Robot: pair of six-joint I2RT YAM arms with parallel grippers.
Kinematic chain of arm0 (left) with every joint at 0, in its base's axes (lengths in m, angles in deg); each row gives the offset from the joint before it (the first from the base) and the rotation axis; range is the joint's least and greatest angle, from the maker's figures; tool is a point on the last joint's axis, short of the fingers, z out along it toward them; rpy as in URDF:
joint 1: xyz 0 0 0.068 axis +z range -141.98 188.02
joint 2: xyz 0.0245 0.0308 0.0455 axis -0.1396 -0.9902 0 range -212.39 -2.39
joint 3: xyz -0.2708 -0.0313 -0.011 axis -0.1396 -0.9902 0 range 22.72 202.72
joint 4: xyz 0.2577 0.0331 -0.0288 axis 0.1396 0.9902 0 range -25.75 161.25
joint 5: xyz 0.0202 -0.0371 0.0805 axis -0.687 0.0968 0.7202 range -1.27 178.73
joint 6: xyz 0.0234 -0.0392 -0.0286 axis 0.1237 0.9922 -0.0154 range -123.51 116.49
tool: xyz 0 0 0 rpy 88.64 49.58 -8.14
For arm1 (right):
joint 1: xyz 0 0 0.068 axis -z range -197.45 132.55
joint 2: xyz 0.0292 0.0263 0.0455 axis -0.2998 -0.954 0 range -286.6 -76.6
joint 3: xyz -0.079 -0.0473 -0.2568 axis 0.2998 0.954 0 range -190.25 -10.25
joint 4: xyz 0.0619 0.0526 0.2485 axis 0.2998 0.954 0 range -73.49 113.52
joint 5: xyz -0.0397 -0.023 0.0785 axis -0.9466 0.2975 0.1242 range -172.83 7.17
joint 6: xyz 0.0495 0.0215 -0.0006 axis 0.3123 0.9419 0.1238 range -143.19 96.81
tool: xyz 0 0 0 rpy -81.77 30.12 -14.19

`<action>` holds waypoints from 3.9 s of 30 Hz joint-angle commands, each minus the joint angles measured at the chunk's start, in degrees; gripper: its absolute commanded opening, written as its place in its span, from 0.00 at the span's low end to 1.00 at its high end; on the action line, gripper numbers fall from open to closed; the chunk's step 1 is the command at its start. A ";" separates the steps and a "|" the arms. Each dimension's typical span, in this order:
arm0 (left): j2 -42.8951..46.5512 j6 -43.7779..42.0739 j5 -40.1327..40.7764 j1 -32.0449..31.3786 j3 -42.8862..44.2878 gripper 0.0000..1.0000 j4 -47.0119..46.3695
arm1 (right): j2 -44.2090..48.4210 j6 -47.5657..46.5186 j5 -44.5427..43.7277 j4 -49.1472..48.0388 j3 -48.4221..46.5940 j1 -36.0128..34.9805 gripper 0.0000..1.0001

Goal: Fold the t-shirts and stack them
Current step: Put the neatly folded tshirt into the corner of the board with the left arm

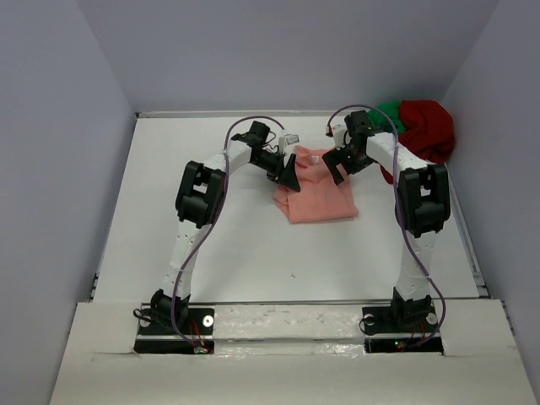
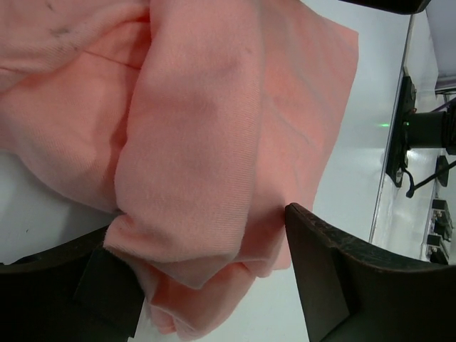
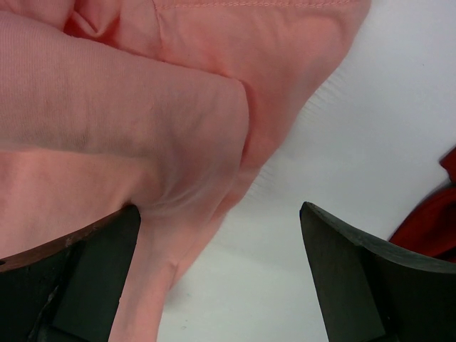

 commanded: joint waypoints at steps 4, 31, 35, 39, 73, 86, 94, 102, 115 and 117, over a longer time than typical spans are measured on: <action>-3.73 1.06 2.74 -1.22 2.09 0.74 2.43 | 1.00 0.03 2.14 0.93 -2.20 0.32 1.00; -3.03 0.27 11.17 -1.92 5.96 0.00 3.67 | 3.02 -1.46 1.53 2.51 -3.17 0.32 1.00; 0.65 -1.04 15.30 -0.96 4.03 0.00 5.15 | 3.98 -1.64 0.83 2.51 -3.25 0.32 1.00; 4.70 -2.28 20.57 0.62 0.00 0.00 5.51 | 5.13 -1.64 0.83 2.42 -3.52 0.32 1.00; 22.90 -10.72 40.09 15.04 -14.08 0.00 10.79 | 13.74 -1.99 4.96 1.20 3.07 0.32 1.00; 20.88 -13.88 50.28 19.96 -11.44 0.00 12.10 | 15.32 -2.43 4.87 0.32 5.71 0.32 1.00; 21.06 -14.76 53.71 24.01 -7.94 0.00 13.42 | 16.29 -2.43 5.05 -0.65 7.64 0.32 1.00; 19.22 -17.83 59.86 30.33 -2.65 0.00 14.83 | 17.26 -2.43 4.61 -1.53 9.40 0.32 1.00; 15.26 -21.18 70.94 34.47 -0.54 0.00 12.19 | 21.48 -2.61 3.55 -1.88 12.03 0.32 1.00; 14.55 -21.27 71.91 34.55 -0.02 0.00 11.84 | 22.27 -2.61 3.55 -1.88 12.74 0.32 1.00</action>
